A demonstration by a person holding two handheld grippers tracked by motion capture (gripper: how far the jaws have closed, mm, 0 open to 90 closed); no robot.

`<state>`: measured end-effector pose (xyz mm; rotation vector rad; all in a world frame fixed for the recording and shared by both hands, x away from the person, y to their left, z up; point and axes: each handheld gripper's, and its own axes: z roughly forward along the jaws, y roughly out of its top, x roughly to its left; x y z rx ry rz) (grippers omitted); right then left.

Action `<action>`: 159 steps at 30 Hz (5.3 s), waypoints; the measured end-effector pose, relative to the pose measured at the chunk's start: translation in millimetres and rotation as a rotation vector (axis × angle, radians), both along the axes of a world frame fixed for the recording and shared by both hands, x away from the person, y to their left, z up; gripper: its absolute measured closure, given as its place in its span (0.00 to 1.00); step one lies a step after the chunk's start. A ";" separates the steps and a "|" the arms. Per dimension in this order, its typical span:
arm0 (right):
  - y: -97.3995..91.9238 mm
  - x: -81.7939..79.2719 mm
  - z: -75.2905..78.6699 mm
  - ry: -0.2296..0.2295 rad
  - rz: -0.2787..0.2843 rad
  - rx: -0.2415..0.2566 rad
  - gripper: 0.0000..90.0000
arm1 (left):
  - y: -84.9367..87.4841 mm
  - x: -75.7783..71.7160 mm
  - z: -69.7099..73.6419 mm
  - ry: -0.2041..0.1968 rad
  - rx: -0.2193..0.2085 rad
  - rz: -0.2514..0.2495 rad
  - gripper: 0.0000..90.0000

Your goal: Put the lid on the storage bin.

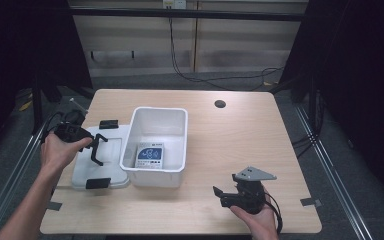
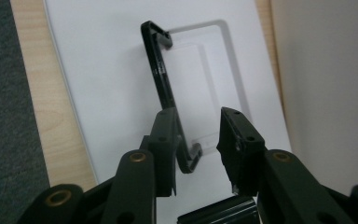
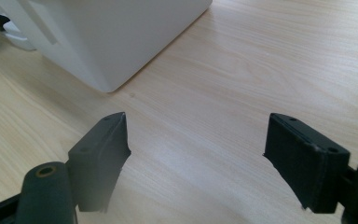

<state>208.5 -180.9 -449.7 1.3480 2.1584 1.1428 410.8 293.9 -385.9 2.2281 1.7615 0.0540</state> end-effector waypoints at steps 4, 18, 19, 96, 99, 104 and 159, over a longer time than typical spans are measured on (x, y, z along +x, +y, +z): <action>0.6 0.5 -0.3 0.003 0.004 -0.001 0.24 | 1.3 8.6 -5.1 0.034 0.000 0.028 0.76; 1.1 0.4 -1.1 0.010 0.008 -0.007 0.23 | -5.3 23.1 -19.7 0.118 0.024 0.076 0.81; 1.3 0.5 -1.1 0.009 0.010 -0.007 0.23 | -5.6 23.3 -20.9 0.122 0.024 0.078 0.82; 4.4 0.9 -2.5 0.026 0.032 -0.017 0.21 | -2.6 21.6 29.9 0.174 0.040 0.116 0.94; 4.6 1.1 -2.7 0.022 0.036 -0.017 0.21 | -2.7 21.0 34.0 0.176 0.039 0.116 0.94; 4.5 0.7 -2.5 0.026 0.033 -0.016 0.21 | -1.2 20.4 41.5 0.178 0.045 0.118 0.94; 5.0 1.1 -2.8 0.028 0.033 -0.018 0.21 | -30.2 11.6 135.8 0.077 0.002 -0.012 0.94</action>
